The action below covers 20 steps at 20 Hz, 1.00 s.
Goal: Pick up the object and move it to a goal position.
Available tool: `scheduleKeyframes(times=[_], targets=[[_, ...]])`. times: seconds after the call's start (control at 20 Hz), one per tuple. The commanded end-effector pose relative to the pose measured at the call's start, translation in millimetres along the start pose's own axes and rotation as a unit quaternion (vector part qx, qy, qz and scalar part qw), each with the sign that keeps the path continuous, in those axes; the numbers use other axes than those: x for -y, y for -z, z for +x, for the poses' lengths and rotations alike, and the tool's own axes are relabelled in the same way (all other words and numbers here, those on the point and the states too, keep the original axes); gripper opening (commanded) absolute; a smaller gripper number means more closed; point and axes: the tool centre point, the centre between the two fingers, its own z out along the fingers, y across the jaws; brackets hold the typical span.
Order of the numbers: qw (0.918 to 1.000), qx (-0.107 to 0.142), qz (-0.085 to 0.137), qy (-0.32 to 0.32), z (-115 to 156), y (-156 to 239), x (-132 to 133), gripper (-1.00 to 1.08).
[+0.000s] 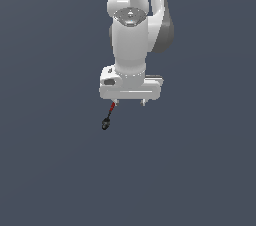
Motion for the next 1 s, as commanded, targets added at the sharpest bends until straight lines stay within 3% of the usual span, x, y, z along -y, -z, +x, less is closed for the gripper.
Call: scheduleKeyframes(times=[0.0, 0.6, 0.95], targets=[[1.0, 0.0, 0.0, 0.0, 0, 0, 0, 1.0], [1.0, -0.003, -0.002, 0.007, 1, 13, -15, 1.0], [1.0, 0.002, -0.002, -0.002, -6, -8, -27, 1.0]])
